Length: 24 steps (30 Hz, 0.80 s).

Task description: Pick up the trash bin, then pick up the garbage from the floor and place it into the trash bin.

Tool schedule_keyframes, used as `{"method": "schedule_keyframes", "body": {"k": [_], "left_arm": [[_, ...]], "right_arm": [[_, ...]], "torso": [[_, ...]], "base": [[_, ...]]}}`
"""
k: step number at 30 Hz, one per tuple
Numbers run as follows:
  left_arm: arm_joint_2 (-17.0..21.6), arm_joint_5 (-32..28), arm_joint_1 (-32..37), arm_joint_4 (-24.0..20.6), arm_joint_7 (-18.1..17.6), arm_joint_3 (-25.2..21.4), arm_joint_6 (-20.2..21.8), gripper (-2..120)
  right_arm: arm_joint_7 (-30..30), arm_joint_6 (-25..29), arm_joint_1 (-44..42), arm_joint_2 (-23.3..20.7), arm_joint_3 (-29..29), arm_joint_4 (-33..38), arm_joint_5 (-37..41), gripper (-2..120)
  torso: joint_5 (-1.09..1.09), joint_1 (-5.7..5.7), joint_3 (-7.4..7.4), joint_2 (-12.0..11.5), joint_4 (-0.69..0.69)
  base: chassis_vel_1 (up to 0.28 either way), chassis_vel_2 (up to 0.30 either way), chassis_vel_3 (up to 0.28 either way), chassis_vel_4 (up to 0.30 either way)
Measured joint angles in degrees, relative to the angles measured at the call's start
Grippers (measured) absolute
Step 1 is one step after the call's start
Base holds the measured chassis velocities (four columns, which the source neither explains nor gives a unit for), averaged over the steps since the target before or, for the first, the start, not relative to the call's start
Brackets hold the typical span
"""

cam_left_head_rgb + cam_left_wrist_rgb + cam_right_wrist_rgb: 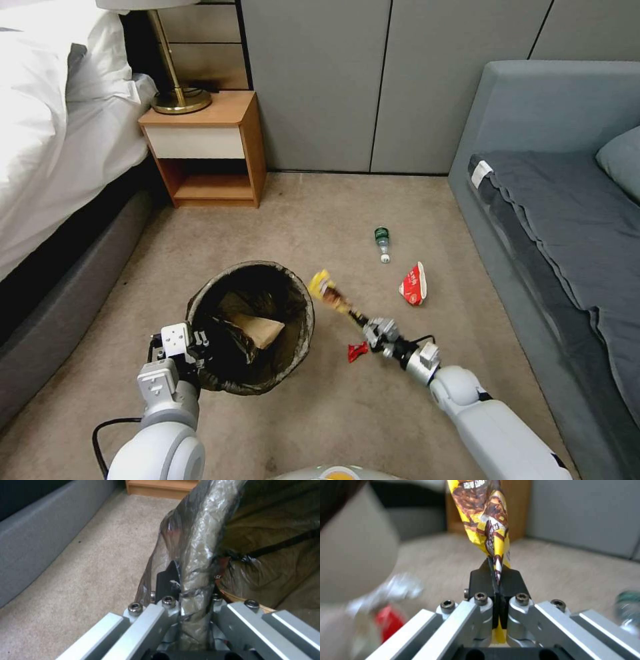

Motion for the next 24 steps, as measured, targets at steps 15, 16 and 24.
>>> {"method": "schedule_keyframes", "body": {"k": [15, 16, 24], "left_arm": [[-0.02, 1.26, -0.23, 1.29, 0.05, 1.33, -0.15, 0], [-0.06, 1.69, -0.24, 1.44, 0.05, 1.9, -0.16, 0], [-0.11, 3.94, 0.39, 1.97, 0.25, 4.2, -0.35, 0]], "right_arm": [[5.96, -2.78, -5.81, -1.32, 1.84, 28.38, 6.58, 0], [6.72, -3.35, -6.75, -1.46, 0.69, 32.88, 6.54, 0], [8.51, -6.18, -10.74, -4.33, -8.11, 44.83, 5.0, 0]], "torso": [[-0.02, 0.0, 0.0, 0.0, -0.01], [-0.02, 0.0, 0.0, 0.0, 0.0], [0.0, 0.0, 0.0, 0.0, -0.01]], "base": [[0.0, 0.0, 0.0, 0.0], [0.0, 0.0, 0.0, 0.0], [0.0, 0.0, 0.0, 0.0]]}}
